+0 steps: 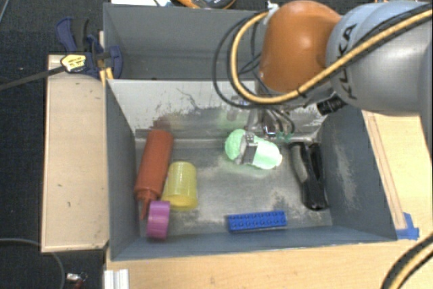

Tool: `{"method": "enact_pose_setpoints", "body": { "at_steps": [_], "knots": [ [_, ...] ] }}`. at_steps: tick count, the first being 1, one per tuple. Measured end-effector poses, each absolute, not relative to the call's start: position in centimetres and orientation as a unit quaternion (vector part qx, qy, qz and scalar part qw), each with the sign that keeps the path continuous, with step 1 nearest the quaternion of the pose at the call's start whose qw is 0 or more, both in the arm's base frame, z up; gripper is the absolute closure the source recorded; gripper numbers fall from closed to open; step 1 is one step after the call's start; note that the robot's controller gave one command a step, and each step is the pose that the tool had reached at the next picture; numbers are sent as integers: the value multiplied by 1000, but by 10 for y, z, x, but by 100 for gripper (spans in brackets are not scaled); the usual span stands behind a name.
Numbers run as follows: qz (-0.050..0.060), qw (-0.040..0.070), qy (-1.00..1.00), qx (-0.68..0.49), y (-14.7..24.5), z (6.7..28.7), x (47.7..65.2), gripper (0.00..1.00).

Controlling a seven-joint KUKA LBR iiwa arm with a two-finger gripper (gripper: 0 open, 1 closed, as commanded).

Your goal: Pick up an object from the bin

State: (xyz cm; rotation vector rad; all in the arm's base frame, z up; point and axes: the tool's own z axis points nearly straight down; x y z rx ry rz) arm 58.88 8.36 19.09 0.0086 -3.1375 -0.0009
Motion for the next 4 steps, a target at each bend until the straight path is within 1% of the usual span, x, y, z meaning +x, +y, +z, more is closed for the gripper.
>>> {"method": "enact_pose_setpoints", "body": {
  "at_steps": [1, 2, 3, 4],
  "knots": [
    [-1, -2, -1000, 1, 83, 195, 591, 0],
    [0, 1, -1000, 7, -9, 66, 574, 0],
    [-2, -7, -999, -41, 13, 145, 579, 0],
    [0, 2, -998, -69, 34, 100, 573, 0]
  ]
}}
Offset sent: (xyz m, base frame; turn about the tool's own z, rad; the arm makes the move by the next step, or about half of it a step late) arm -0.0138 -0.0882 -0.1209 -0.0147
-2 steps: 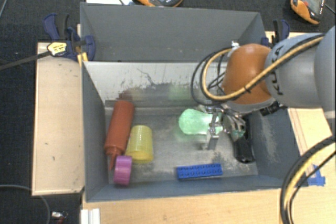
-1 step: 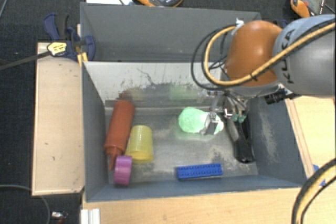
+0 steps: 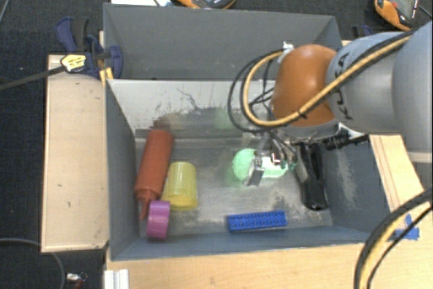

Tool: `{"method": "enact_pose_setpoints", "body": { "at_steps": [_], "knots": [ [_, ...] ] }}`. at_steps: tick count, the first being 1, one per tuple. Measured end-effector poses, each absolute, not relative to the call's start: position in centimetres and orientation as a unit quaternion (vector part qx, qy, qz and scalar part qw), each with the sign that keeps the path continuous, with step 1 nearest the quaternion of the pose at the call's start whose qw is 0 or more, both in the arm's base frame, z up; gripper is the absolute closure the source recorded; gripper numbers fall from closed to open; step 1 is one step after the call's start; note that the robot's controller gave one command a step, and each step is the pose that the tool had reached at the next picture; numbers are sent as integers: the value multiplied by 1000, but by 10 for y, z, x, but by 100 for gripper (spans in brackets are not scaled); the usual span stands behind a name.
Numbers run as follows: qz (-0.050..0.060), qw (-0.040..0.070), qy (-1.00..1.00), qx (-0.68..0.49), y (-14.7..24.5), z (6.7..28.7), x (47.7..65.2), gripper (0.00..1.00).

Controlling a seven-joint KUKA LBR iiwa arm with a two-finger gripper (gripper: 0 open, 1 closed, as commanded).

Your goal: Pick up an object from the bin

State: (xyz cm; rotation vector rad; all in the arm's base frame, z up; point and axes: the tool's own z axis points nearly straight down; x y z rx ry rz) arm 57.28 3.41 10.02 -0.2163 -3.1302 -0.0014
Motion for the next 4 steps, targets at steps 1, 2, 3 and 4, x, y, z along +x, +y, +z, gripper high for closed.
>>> {"method": "enact_pose_setpoints", "body": {
  "at_steps": [1, 2, 3, 4],
  "knots": [
    [-2, -8, -995, -98, 16, 71, 580, 0],
    [-2, 0, -993, -115, 20, 70, 570, 100],
    [-2, 0, -993, -116, 20, 71, 570, 100],
    [-2, 0, -993, -115, 20, 104, 569, 100]
  ]
}}
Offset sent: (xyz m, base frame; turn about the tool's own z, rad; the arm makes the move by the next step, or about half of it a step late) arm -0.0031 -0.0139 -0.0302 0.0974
